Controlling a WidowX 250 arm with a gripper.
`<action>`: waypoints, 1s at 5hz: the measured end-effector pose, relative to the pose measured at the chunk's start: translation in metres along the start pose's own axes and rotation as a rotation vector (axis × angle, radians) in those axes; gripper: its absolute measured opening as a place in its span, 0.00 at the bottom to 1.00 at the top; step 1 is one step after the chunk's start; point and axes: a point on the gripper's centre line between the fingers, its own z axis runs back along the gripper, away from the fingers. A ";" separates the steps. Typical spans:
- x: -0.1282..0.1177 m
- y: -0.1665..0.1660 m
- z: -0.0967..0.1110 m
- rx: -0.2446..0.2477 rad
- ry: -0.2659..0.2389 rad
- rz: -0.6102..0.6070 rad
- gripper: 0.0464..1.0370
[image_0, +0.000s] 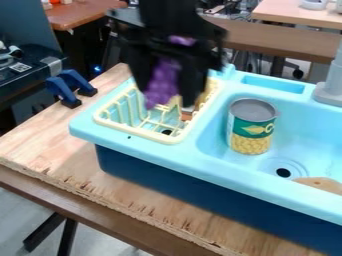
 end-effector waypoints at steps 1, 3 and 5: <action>0.011 0.028 -0.003 0.046 -0.037 0.138 0.72; 0.052 0.054 -0.056 0.083 0.031 0.273 0.72; 0.065 0.072 -0.088 0.073 0.114 0.323 0.72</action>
